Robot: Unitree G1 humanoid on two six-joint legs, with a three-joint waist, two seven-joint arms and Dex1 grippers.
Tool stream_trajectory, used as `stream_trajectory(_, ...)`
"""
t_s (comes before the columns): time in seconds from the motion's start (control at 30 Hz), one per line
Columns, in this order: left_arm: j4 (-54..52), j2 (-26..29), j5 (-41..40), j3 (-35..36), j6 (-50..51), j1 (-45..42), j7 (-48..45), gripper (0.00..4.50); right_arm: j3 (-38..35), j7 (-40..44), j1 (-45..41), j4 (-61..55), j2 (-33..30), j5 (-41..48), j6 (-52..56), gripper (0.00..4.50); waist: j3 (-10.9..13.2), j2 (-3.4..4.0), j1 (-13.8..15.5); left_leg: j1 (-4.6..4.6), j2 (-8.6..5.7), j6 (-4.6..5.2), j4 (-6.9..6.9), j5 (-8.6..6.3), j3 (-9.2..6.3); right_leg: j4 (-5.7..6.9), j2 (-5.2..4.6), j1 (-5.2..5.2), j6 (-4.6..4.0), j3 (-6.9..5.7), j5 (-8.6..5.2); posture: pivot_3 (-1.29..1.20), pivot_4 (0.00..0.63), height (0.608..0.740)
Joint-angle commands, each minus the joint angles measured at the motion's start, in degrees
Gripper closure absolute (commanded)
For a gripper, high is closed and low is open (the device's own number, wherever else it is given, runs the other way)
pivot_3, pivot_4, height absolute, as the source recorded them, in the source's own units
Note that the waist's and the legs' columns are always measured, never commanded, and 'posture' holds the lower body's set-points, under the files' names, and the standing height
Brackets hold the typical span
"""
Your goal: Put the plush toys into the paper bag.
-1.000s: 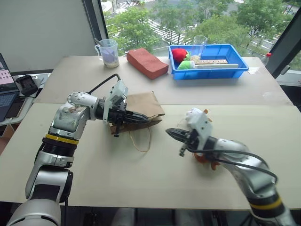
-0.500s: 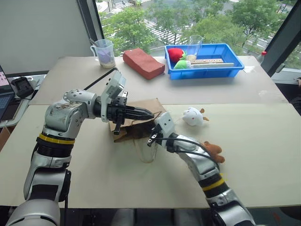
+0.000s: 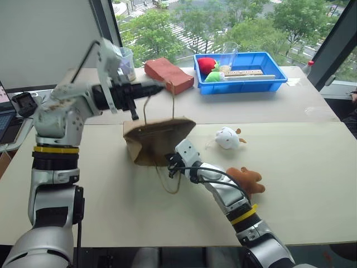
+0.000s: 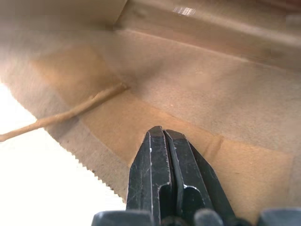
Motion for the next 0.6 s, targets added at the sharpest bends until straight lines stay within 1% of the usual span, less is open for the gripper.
stream_trajectory(0.03,-0.69,0.33,-3.63,4.10,1.53,-4.13,1.51,4.50,0.26,0.92,-0.40,2.44,-0.77,-1.59,-0.46,4.47,0.00,0.00,-0.17,0.00,0.00,0.00,0.00,0.00,0.00,0.02,0.00,0.00,0.00,0.00,0.00,0.00,0.150,0.740)
stream_trajectory(0.13,-2.90,-0.46,-9.39,7.52,7.45,-7.19,4.25,4.50,0.32,2.17,-0.56,2.76,-0.93,-1.29,-0.17,4.47,0.00,0.00,-0.26,-0.01,0.00,0.00,0.00,0.00,-0.02,0.05,0.00,0.01,0.00,0.00,0.00,0.00,0.150,0.740)
stream_trajectory(0.23,-5.49,-1.04,-13.49,9.66,11.41,-7.99,6.72,4.50,0.39,2.82,-0.74,3.11,-1.09,-1.41,-0.13,4.47,0.00,0.00,-0.40,-0.01,0.00,0.00,0.00,0.00,-0.02,0.10,0.00,0.01,0.00,0.00,0.00,0.00,0.150,0.740)
stream_trajectory(0.4,-8.43,-0.43,-13.29,8.92,11.29,-3.74,8.34,4.50,0.46,3.75,-1.23,3.25,-1.78,-1.87,0.19,4.47,0.00,0.00,-0.60,0.00,0.00,-0.01,-0.01,0.01,-0.04,0.11,0.00,0.01,0.01,0.00,0.00,0.00,0.150,0.740)
stream_trajectory(0.6,-12.20,1.82,-8.49,2.96,6.89,4.52,4.12,4.50,-0.61,3.94,-1.79,2.19,-2.50,-1.55,0.06,4.47,0.00,0.00,-0.52,0.00,-0.01,-0.08,-0.02,0.04,-0.04,0.08,0.00,0.02,0.00,0.00,0.00,0.00,0.150,0.740)
